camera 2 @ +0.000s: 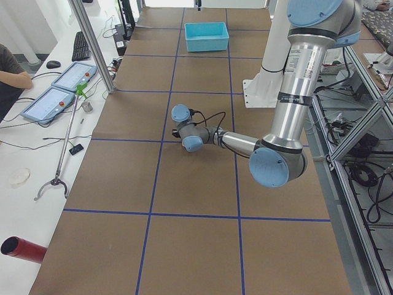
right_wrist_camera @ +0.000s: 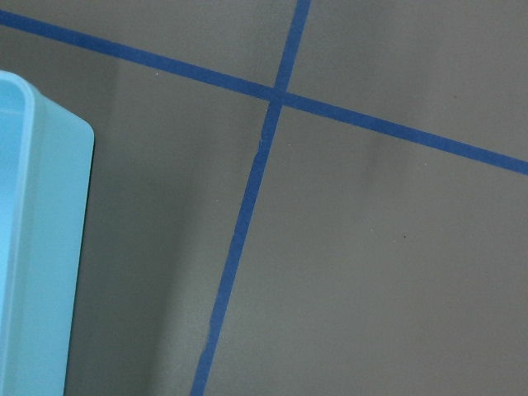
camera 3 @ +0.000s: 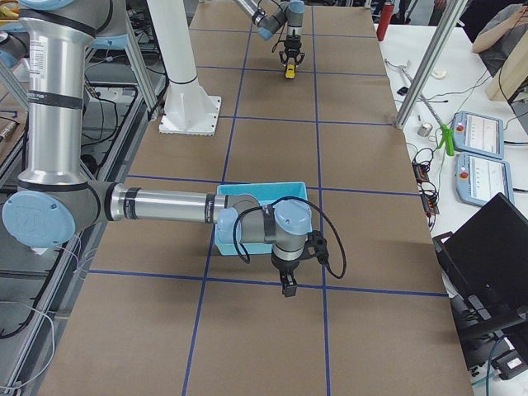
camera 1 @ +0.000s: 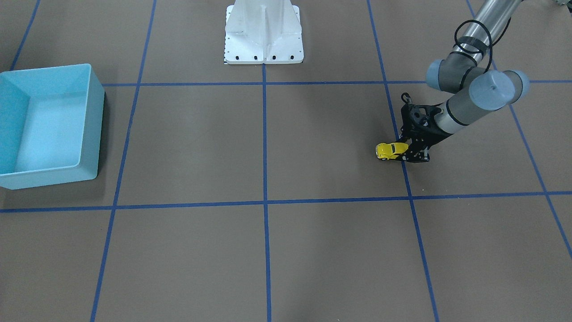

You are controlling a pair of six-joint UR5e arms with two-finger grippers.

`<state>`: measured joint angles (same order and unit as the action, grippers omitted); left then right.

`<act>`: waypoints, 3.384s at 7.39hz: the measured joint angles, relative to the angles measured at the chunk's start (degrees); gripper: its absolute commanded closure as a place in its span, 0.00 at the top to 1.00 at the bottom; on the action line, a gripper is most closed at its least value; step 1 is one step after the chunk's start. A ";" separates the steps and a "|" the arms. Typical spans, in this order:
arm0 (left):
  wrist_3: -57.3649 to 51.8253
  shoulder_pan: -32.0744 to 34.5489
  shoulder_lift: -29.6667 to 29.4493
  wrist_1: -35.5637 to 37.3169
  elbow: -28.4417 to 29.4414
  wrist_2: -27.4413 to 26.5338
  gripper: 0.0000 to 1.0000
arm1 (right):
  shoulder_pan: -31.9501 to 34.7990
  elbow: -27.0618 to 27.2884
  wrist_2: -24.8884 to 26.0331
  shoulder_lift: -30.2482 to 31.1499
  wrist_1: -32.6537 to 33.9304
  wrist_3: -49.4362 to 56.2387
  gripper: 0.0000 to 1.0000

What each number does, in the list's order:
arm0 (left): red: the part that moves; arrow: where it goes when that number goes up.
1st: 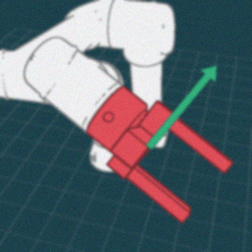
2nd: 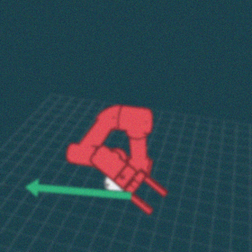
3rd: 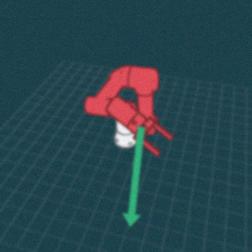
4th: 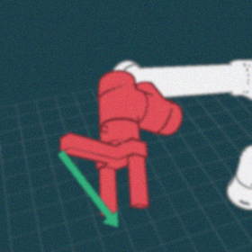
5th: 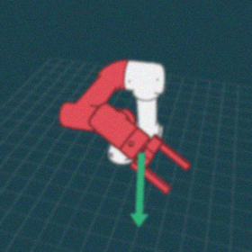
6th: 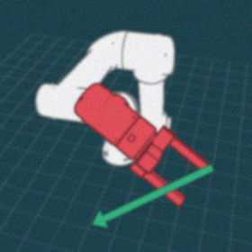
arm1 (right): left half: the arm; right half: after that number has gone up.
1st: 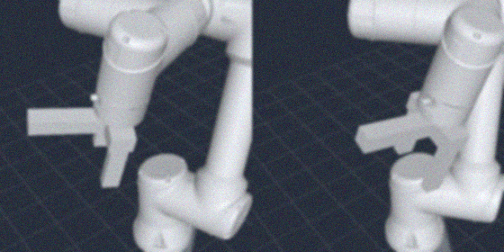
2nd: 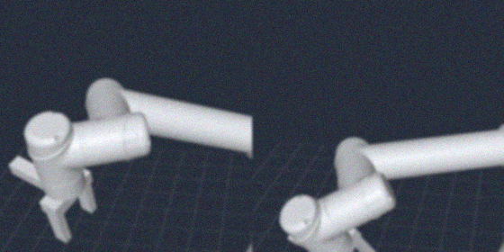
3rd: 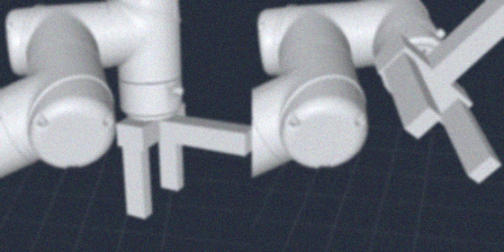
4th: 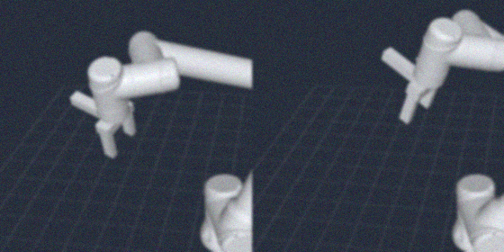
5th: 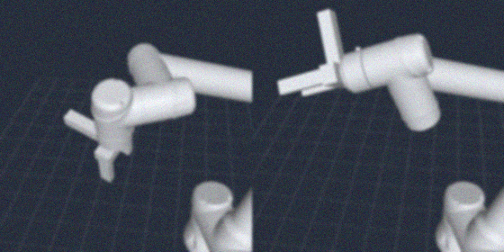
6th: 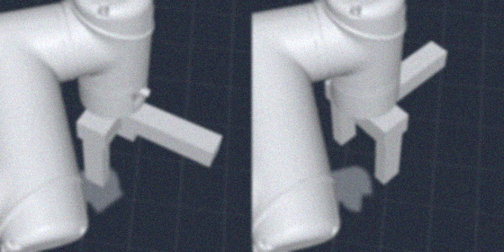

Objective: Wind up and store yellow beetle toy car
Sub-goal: 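Drag the car back toward the robot with the left gripper, then lift the left gripper off the car and retract the left arm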

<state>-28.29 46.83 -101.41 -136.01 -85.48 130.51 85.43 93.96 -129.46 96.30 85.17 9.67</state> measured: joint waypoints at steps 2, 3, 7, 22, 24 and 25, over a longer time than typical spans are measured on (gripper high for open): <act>-0.26 0.60 0.74 -0.04 0.08 0.03 0.05 | 0.00 0.00 0.00 0.00 0.00 0.00 1.00; -0.85 0.76 0.96 -0.06 0.20 0.09 0.05 | 0.00 0.00 0.00 0.01 0.00 0.00 1.00; -2.01 1.34 1.60 -0.10 0.35 0.41 0.05 | 0.00 0.00 0.00 0.00 0.00 0.00 1.00; -1.93 10.10 7.21 8.55 -6.76 2.64 1.00 | 0.00 0.00 0.00 0.02 0.00 0.00 1.00; -1.77 12.86 10.12 17.97 -12.79 2.60 1.00 | 0.00 0.00 0.00 0.03 -0.02 0.00 1.00; -1.60 14.62 10.51 21.08 -13.75 2.55 1.00 | 0.00 0.00 0.00 0.03 -0.03 0.00 1.00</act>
<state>-29.89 61.45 -90.90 -114.93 -99.23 133.06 85.43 93.95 -129.46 96.33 85.13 9.67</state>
